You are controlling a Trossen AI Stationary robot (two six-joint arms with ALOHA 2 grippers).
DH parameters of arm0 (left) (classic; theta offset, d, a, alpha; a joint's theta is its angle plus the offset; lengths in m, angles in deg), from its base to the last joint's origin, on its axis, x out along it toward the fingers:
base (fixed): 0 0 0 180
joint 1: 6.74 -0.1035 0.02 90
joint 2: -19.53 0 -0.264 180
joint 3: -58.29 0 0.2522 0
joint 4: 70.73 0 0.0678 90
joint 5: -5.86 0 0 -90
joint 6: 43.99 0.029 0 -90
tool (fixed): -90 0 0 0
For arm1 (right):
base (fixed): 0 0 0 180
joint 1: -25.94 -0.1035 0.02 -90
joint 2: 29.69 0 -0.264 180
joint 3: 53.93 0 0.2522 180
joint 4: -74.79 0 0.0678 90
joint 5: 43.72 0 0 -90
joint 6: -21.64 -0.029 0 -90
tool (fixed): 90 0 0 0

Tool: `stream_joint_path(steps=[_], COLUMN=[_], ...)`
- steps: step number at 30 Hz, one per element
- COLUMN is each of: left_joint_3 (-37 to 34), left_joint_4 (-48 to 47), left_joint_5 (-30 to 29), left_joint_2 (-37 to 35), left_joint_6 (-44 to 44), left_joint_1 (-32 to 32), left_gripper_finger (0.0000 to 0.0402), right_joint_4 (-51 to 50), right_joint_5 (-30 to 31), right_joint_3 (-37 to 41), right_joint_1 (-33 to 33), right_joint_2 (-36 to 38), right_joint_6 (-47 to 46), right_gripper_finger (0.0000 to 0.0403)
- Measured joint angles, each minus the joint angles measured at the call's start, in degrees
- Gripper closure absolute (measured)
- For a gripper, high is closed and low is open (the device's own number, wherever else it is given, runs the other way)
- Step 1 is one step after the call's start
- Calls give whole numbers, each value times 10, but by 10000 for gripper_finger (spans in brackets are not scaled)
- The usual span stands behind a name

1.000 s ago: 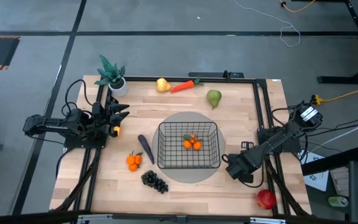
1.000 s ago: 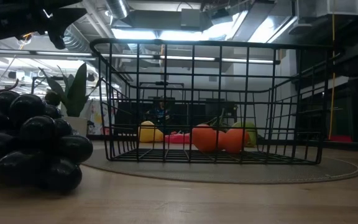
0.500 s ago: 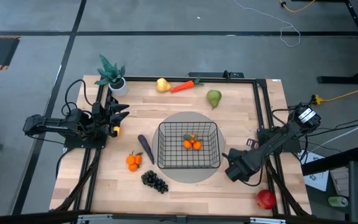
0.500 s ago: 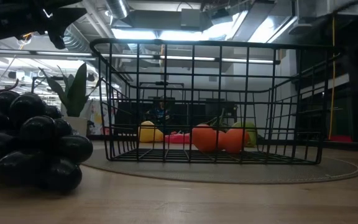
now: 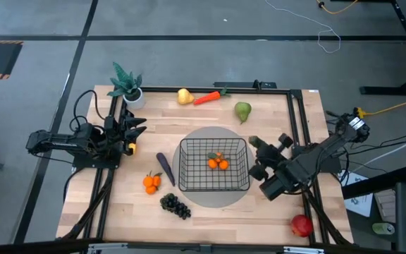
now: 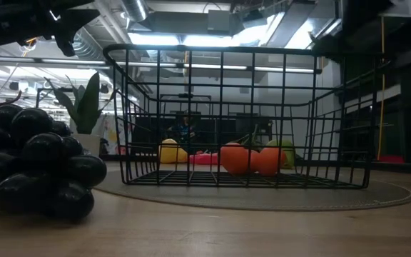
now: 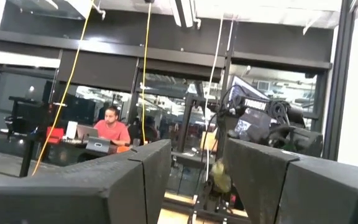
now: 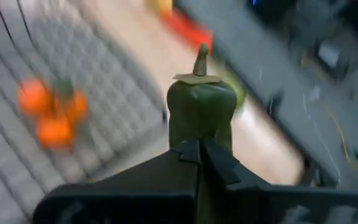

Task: Build produce basket
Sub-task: Put the green bell pepper into the black wire basket, then put the yellow starfruit into the black wire basket

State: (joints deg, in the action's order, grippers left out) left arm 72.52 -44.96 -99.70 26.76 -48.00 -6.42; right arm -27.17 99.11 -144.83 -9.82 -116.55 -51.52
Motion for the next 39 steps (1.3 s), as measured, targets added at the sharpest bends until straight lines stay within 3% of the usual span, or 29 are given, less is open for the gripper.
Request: stream_joint_path(steps=[3, 8, 13, 21, 28, 34, 39], left_joint_3=[0, 0, 0, 0, 0, 0, 0], left_joint_4=[-1, -1, -1, -1, -5, -6, -5], left_joint_5=[0, 0, 0, 0, 0, 0, 0], left_joint_2=[0, 0, 0, 0, 0, 0, 0], left_joint_6=[0, 0, 0, 1, 0, 0, 0], left_joint_1=[0, 0, 0, 0, 0, 0, 0], left_gripper_finger=[250, 250, 250, 250, 250, 250, 250], right_joint_4=[65, 234, 368, 434, 362, 184, 75], right_joint_5=[68, 70, -3, -124, -113, -12, -54], right_joint_3=[-41, -59, -59, -59, -65, -80, -79], right_joint_1=[4, 32, 86, 156, 150, 133, 116], right_joint_2=[0, 0, -7, -9, 28, 94, 131], right_joint_6=[77, 299, 464, 568, 560, 355, 216], right_gripper_finger=[400, 400, 402, 398, 364, 359, 359])
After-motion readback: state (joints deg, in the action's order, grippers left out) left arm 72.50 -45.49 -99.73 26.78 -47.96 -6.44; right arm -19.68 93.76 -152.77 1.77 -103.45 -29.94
